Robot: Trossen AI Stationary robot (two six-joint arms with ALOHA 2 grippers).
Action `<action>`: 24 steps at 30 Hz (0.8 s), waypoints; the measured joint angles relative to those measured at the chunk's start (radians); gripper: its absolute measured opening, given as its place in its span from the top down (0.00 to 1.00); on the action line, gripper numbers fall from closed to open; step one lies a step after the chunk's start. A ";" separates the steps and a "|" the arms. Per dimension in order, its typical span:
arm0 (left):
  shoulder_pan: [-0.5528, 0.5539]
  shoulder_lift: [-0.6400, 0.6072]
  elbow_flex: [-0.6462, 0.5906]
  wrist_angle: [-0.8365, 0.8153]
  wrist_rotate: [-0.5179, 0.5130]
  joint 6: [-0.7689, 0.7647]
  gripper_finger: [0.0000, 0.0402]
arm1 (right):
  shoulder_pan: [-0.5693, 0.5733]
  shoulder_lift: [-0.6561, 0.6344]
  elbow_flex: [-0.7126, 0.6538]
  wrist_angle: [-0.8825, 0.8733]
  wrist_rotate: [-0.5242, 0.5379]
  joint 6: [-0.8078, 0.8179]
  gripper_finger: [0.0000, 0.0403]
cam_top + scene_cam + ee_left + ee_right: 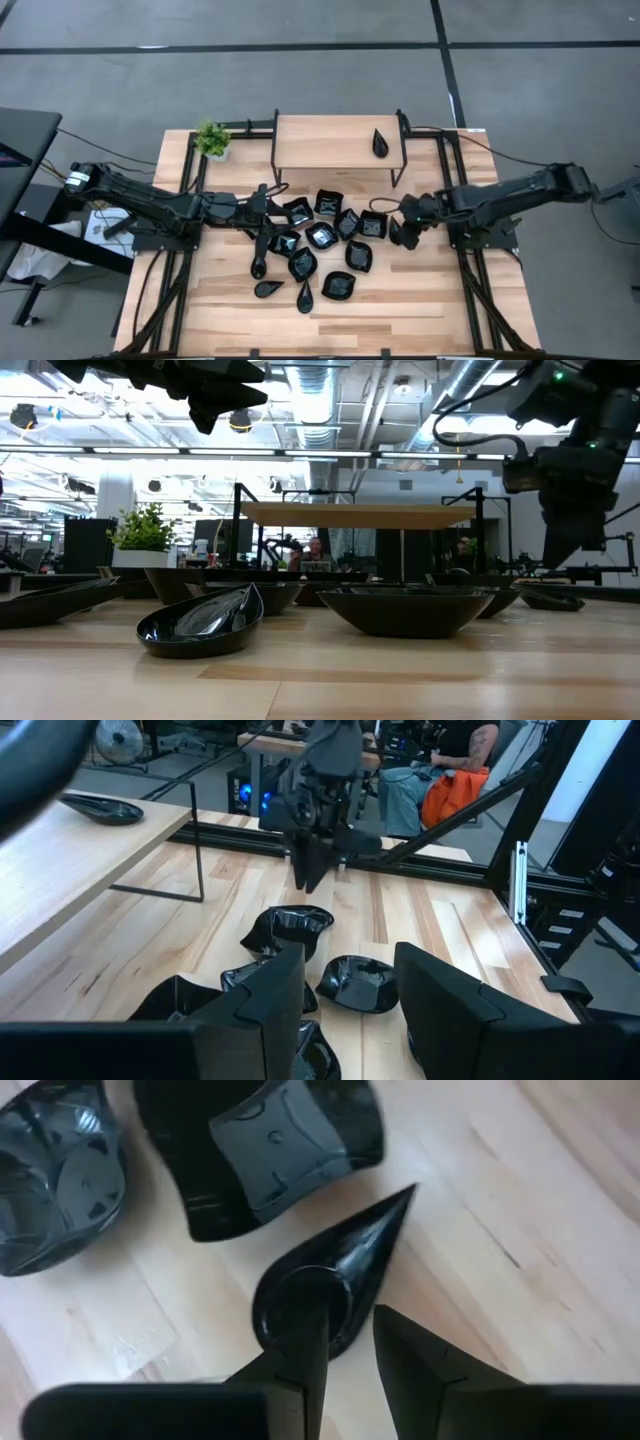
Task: Pick & Place Mini shaped plates
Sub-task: Stack the black drop shaped plate on top of the black drop shaped plate on the shelf
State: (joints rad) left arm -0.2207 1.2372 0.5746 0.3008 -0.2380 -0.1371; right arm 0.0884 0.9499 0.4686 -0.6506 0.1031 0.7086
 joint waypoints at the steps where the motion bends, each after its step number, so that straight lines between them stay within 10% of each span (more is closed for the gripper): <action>1: 0.000 0.000 0.000 0.000 0.000 0.000 0.60 | 0.010 0.013 0.000 0.012 0.001 0.000 0.79; 24: 0.000 0.000 0.000 0.010 0.000 0.001 0.60 | 0.065 0.179 0.000 0.076 0.027 0.010 0.55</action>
State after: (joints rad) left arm -0.2207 1.2373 0.5747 0.3112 -0.2379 -0.1360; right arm 0.1532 1.1294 0.4690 -0.5748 0.1303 0.7189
